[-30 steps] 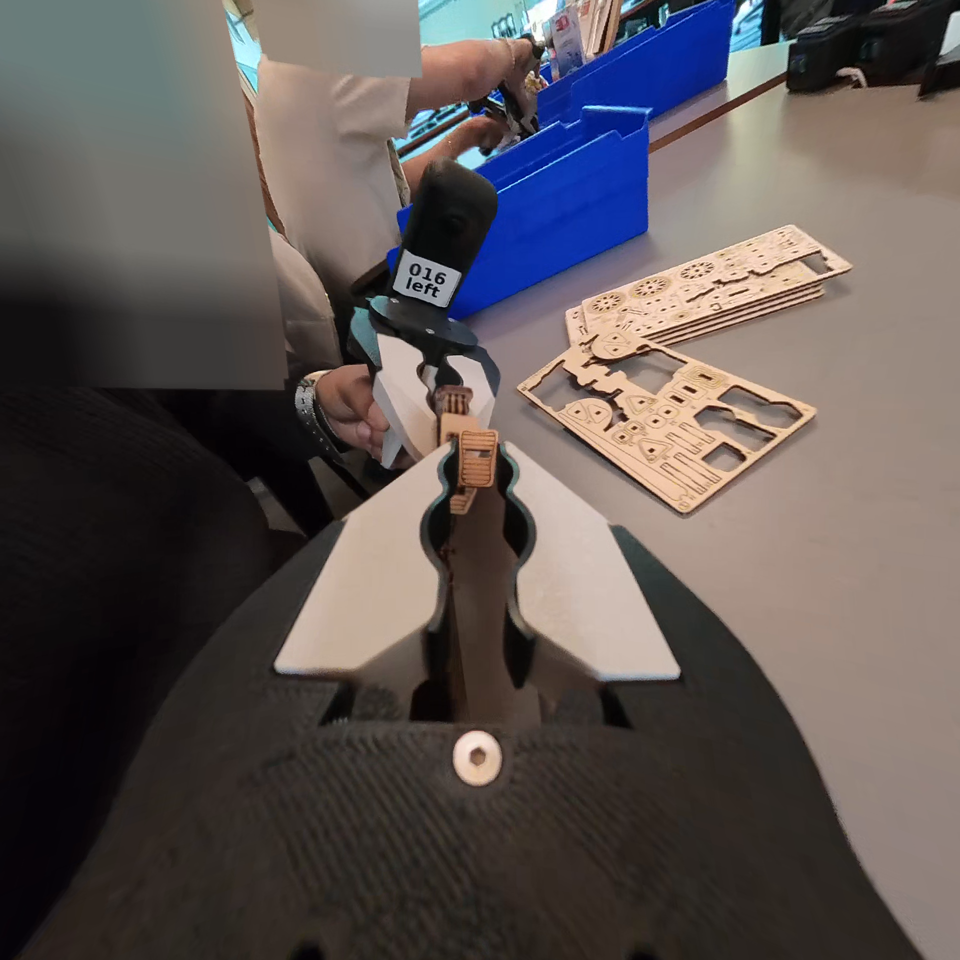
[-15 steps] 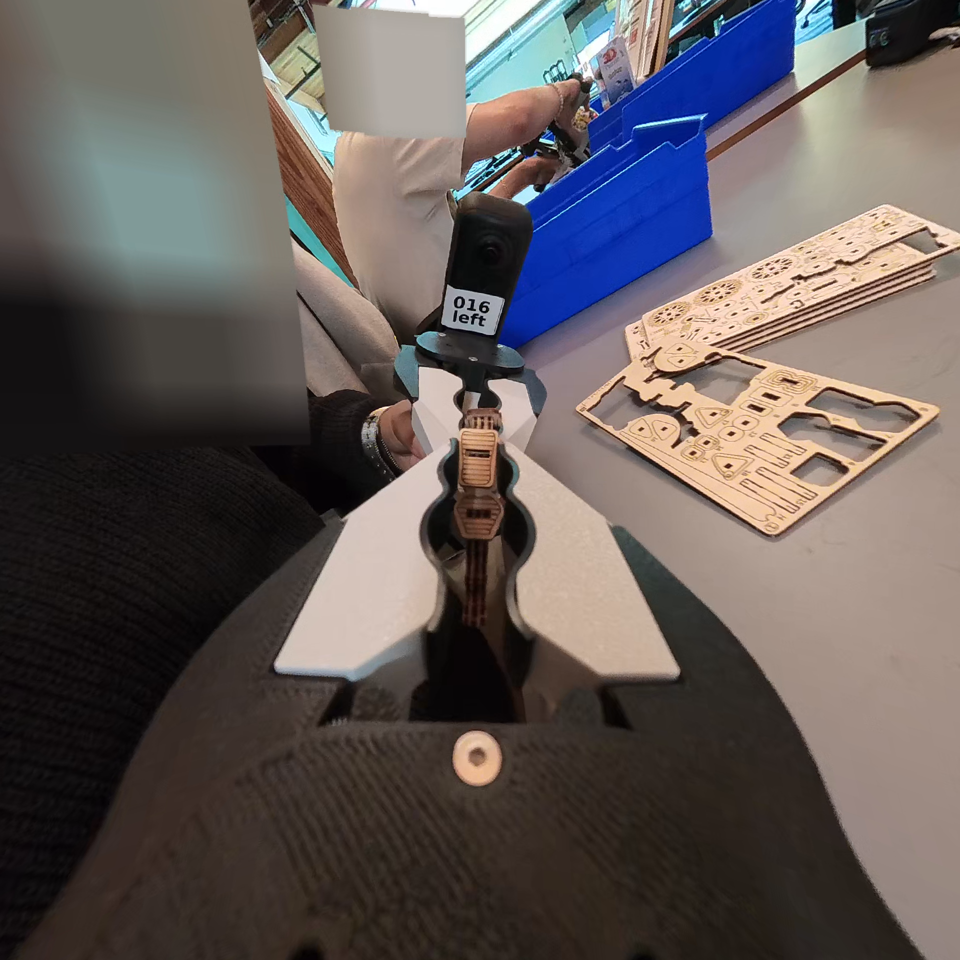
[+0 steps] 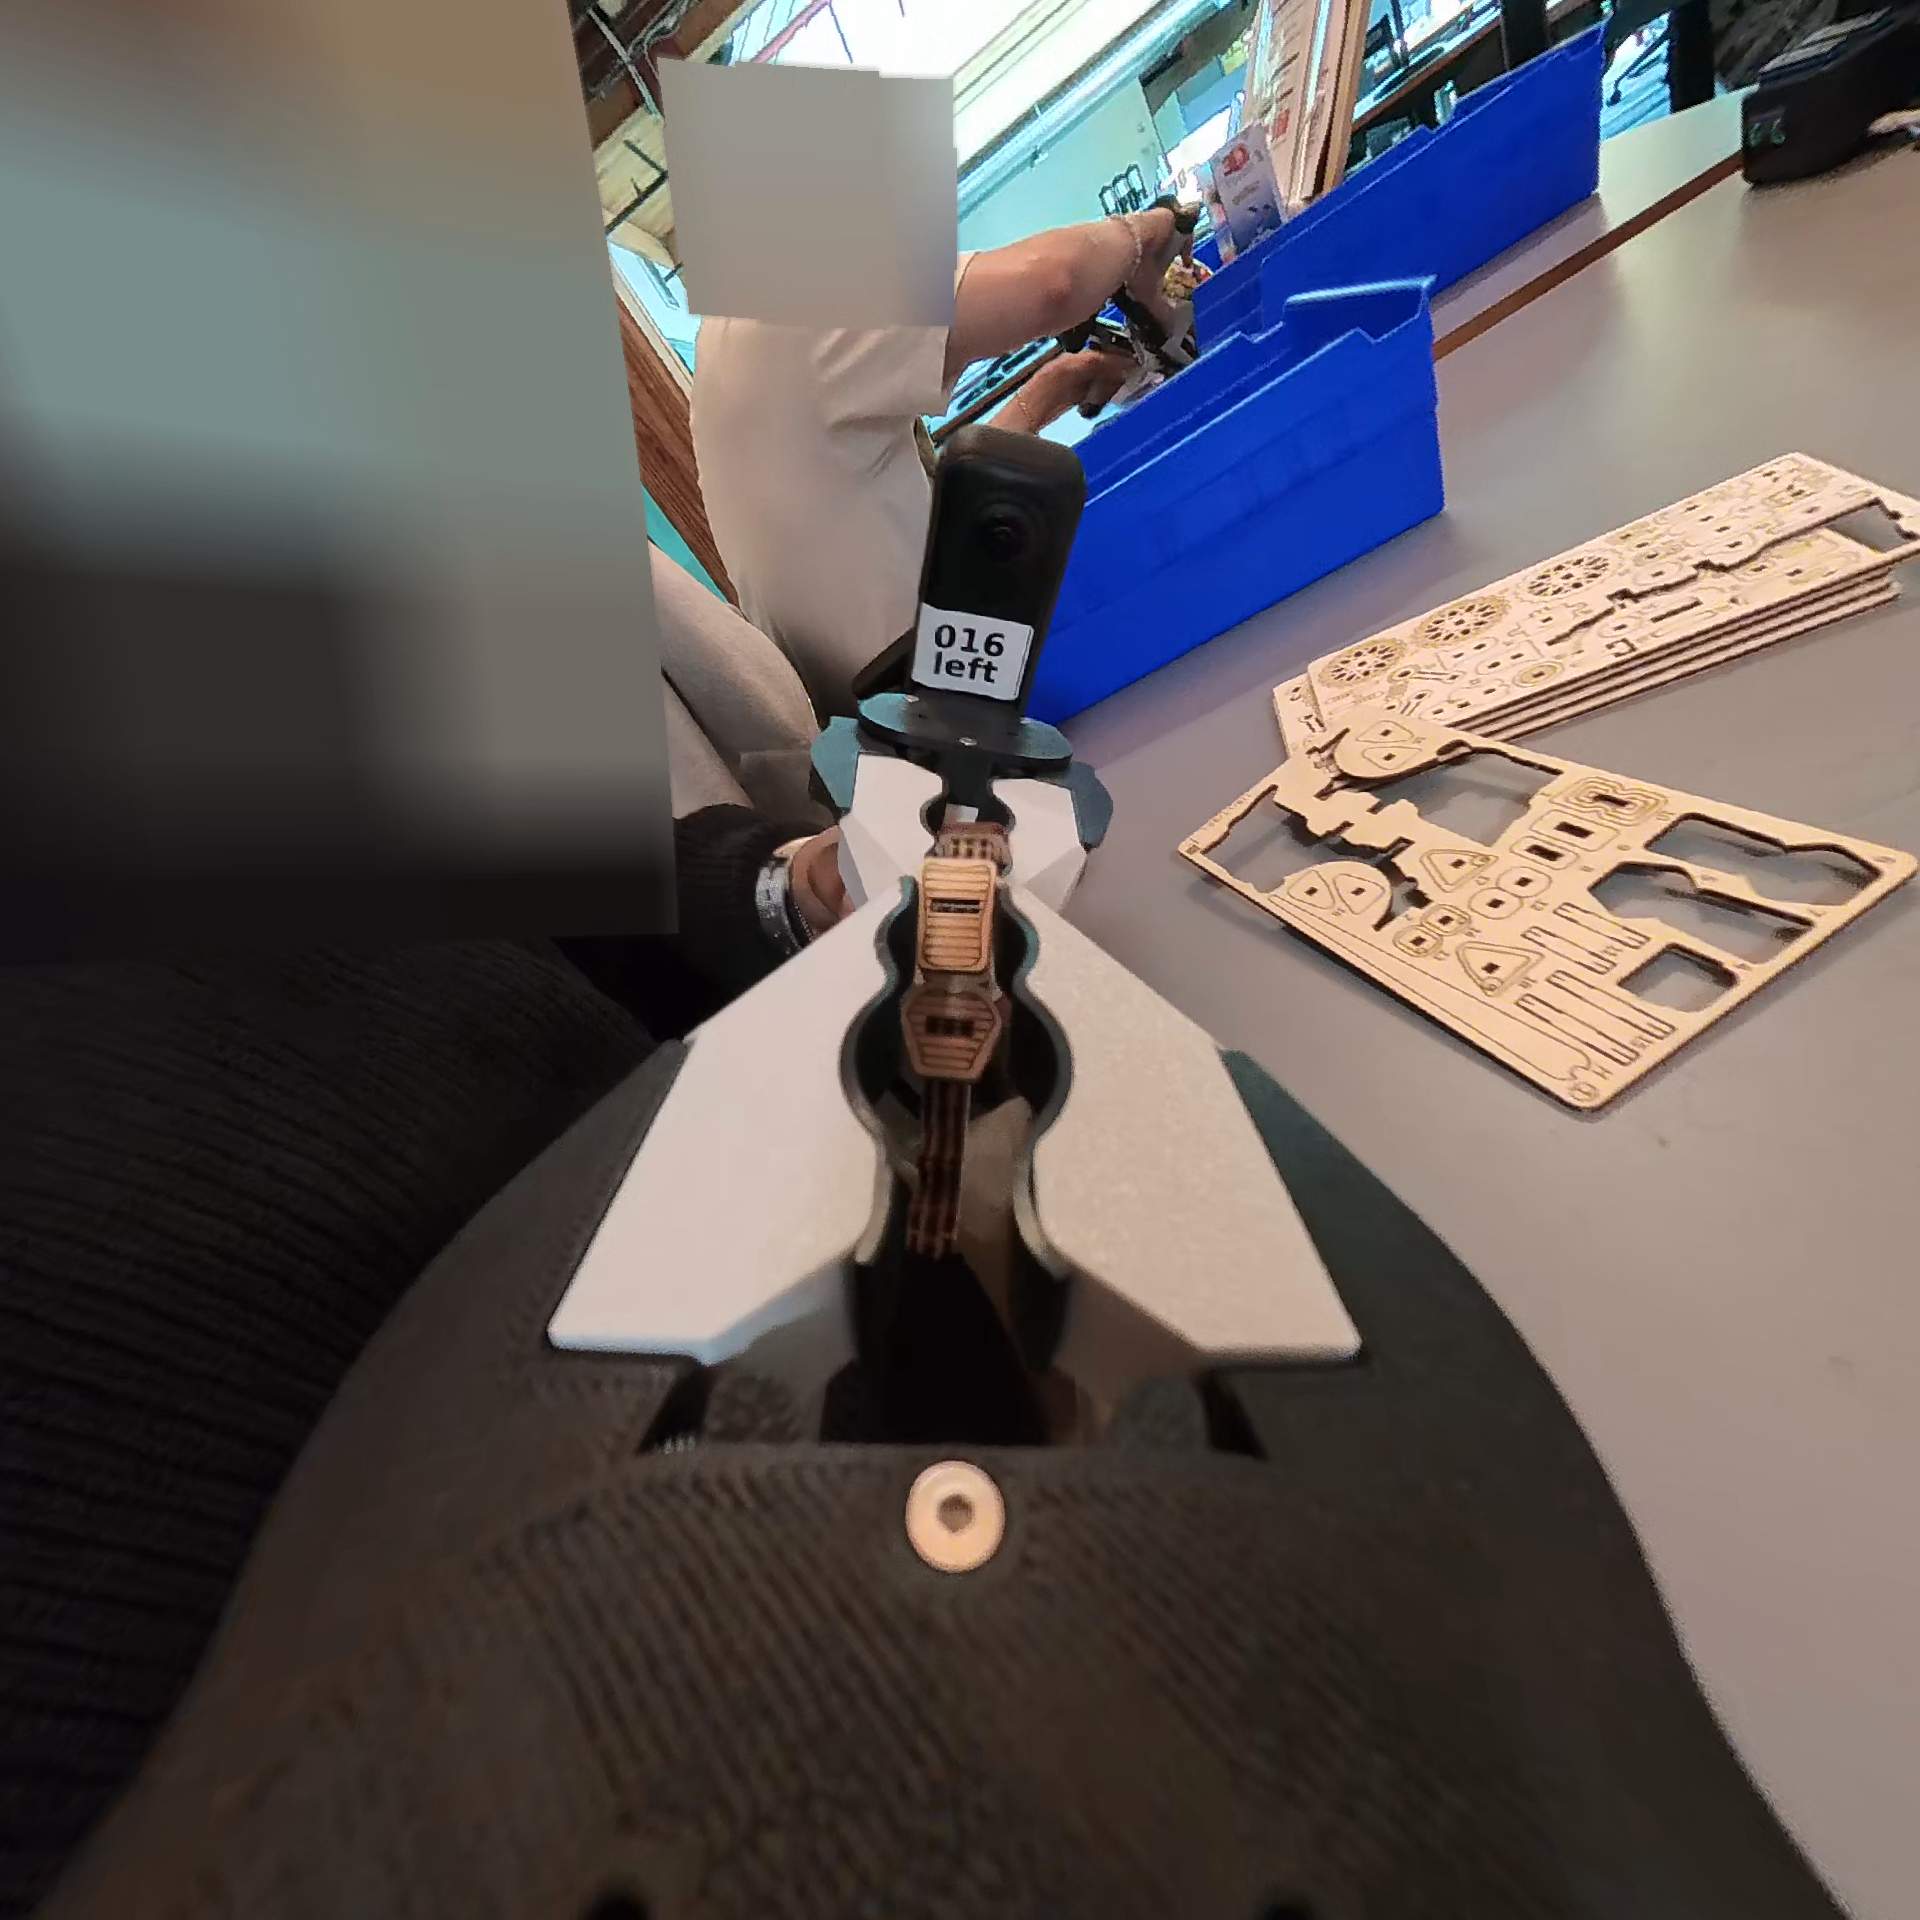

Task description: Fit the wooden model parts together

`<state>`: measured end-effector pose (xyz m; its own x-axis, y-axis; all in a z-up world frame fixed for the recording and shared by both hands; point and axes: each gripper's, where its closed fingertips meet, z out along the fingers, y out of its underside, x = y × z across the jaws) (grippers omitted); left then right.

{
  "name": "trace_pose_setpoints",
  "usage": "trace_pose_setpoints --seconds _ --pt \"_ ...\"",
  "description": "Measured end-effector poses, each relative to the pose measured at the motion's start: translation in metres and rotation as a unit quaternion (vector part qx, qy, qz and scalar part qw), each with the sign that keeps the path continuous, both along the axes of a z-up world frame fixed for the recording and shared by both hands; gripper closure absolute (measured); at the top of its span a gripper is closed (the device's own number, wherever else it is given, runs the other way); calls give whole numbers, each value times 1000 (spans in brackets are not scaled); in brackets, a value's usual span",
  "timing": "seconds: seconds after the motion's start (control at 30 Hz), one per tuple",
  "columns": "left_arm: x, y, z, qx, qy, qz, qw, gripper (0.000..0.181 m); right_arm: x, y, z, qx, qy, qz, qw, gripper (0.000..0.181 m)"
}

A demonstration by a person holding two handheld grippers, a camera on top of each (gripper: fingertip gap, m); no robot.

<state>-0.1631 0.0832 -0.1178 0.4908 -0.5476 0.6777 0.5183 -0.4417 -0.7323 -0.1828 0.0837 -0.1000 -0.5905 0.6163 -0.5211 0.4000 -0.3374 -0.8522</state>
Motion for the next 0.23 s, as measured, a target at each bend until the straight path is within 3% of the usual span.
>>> trace_pose_setpoints --seconds 0.23 --pt "4 -1 10 24 -37 -15 999 176 3 -1 10 6 7 -11 1000 168"
